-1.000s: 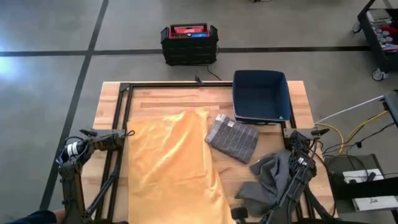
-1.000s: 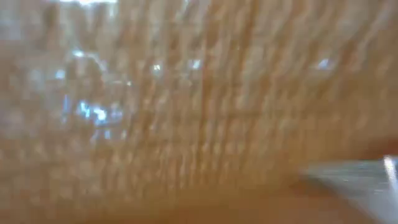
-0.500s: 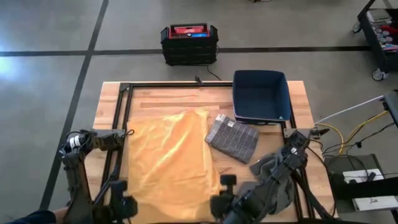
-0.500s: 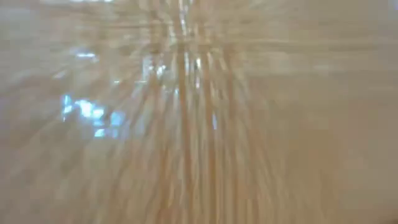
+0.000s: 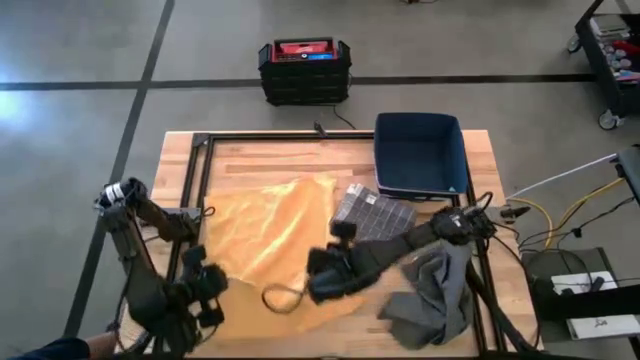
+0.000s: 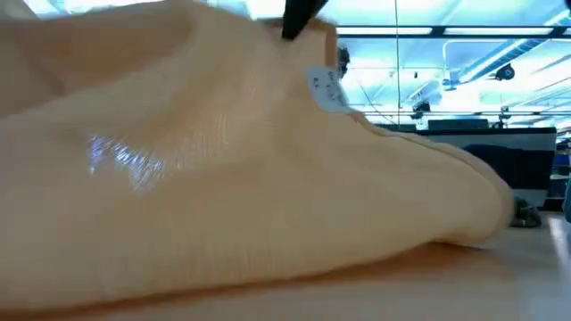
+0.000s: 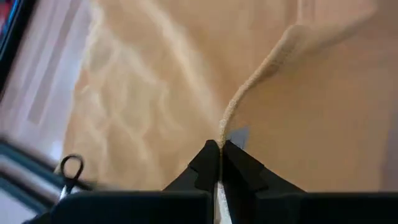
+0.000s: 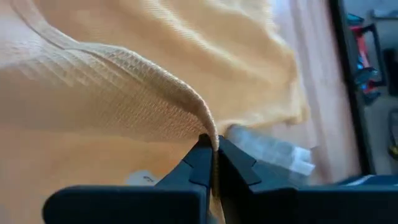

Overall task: Fold towel
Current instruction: Fold the yellow kitchen towel

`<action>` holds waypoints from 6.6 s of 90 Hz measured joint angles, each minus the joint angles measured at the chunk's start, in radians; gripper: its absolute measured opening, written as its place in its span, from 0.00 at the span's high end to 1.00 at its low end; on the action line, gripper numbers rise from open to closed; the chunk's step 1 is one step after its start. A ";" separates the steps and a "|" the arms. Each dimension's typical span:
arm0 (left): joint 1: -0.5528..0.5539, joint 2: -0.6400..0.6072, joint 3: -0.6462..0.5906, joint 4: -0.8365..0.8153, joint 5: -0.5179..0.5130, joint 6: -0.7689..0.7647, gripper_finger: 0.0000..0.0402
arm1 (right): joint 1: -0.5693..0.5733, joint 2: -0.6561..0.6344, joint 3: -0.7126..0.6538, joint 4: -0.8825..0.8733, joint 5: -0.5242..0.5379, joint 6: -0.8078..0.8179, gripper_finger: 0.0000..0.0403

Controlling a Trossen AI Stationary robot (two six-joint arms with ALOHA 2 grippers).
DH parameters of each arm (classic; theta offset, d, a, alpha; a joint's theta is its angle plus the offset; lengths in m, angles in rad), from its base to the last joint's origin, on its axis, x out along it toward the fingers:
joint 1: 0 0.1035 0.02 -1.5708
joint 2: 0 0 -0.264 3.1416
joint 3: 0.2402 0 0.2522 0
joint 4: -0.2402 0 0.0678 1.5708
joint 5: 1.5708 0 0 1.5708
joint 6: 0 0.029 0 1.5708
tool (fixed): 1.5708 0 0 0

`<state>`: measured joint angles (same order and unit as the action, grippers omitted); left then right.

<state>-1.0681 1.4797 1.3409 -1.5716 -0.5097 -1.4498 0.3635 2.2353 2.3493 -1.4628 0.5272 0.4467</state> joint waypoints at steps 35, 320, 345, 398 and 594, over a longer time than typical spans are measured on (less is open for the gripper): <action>0.065 -0.336 -0.271 0.001 -0.011 -0.080 1.00 | -0.220 0.000 0.000 0.003 -0.002 -0.099 1.00; 0.655 -0.615 -0.518 0.423 0.080 0.455 0.64 | -0.651 -0.086 -0.253 0.318 -0.497 -0.513 0.38; 0.447 -0.454 -0.658 0.712 0.275 0.345 0.75 | -0.406 -0.255 -0.640 0.494 -0.606 -0.536 0.42; 0.207 -0.051 -0.717 1.120 0.352 0.088 0.82 | -0.131 -0.289 -1.073 0.920 -0.494 -0.202 0.55; -0.082 -0.019 -0.552 1.068 0.008 -0.169 0.82 | -0.155 -0.517 -1.359 1.409 -0.370 -0.177 0.97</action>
<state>-1.1503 1.4605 0.7891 -0.5035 -0.5018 -1.6184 0.2088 1.7184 0.9899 -0.0537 0.1570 0.2695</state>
